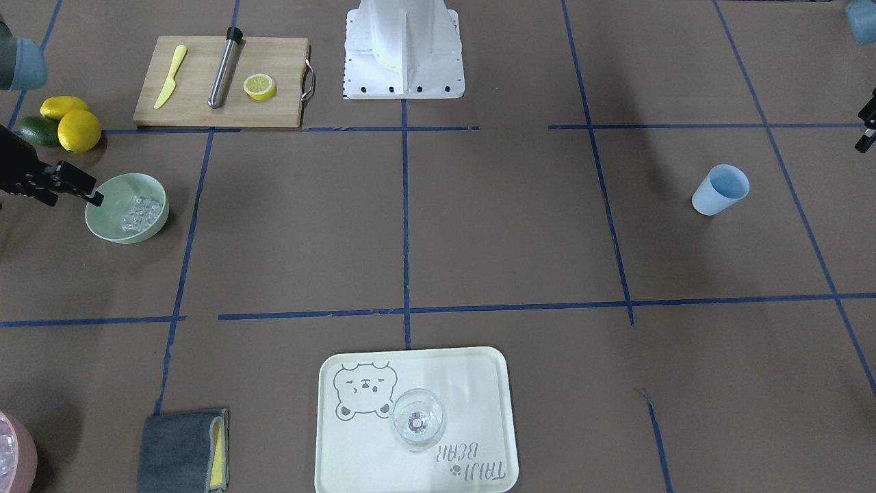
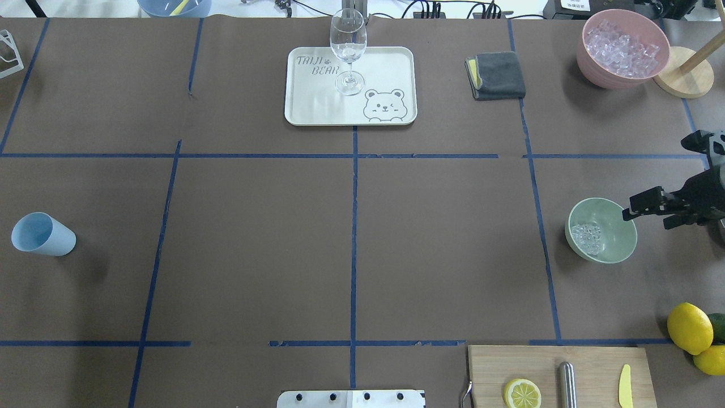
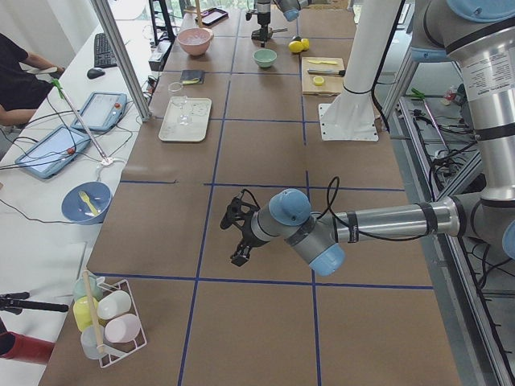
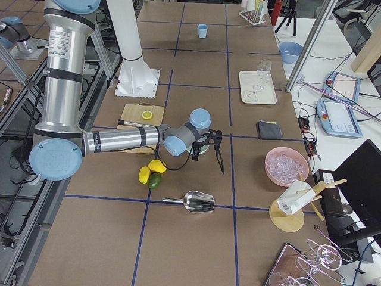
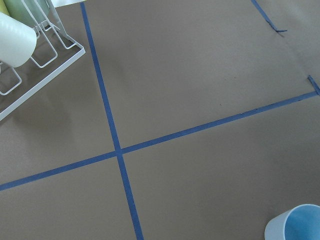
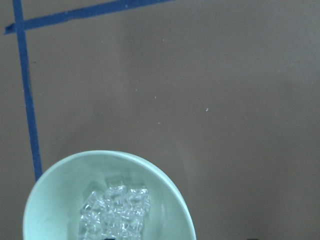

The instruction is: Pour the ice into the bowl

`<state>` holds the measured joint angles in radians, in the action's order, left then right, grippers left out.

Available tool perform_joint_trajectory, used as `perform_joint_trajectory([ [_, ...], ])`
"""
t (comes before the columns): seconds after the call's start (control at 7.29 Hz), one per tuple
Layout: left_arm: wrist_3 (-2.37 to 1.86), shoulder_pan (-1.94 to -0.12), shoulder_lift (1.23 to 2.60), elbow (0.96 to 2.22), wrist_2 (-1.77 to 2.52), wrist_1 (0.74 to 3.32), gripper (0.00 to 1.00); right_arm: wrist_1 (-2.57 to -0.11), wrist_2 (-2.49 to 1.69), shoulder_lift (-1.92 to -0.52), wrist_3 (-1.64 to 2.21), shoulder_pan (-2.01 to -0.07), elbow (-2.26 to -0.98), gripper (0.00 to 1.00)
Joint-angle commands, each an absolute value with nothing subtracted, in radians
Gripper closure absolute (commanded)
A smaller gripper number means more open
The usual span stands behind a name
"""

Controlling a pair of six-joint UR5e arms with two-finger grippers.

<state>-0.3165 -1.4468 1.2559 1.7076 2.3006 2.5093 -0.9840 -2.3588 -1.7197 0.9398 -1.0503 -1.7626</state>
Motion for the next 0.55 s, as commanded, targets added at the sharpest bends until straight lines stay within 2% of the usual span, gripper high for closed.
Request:
perform_joint_trajectory([
  [0.0, -0.305, -1.443, 1.29, 1.7, 2.301, 2.385, 0.0, -0.994, -2.393, -1.752, 0.809, -1.182, -1.758, 0.0],
  [0.27, -0.104, -1.466, 1.302, 1.703, 2.303, 2.169, 0.0, -0.999, -2.393, -1.769, 0.609, -1.293, -1.705, 0.0],
  [0.41, -0.007, -1.555, 1.328, 1.71, 2.303, 2.038, 0.0, -1.0, -2.393, -1.769, 0.494, -1.34, -1.645, 0.0],
])
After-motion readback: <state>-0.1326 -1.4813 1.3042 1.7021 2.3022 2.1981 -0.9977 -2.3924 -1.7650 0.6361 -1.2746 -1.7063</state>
